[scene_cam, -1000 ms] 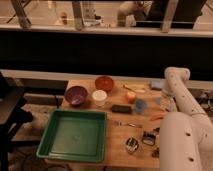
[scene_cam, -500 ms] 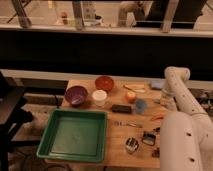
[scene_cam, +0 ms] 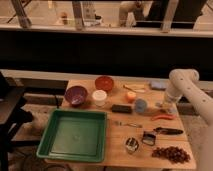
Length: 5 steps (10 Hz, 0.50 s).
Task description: Place towel in metal cup
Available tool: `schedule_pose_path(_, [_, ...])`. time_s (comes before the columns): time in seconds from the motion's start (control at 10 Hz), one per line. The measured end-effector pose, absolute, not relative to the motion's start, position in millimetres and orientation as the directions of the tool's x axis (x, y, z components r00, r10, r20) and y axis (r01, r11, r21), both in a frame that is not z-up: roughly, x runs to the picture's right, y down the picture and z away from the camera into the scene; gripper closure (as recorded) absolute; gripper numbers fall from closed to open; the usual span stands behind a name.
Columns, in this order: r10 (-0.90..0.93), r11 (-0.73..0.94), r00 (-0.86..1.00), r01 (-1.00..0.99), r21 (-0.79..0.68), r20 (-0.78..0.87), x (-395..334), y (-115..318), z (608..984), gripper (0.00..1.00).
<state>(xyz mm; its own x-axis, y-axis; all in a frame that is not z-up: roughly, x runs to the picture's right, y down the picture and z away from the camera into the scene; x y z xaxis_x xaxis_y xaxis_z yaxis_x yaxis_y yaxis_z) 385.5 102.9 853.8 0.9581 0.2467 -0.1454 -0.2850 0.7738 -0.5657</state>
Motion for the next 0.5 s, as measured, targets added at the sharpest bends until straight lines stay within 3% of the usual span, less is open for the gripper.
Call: schedule_pose_path(0.5, [0.255,0.830,0.965,-0.247,-0.500,-0.053,365,102,796,0.98])
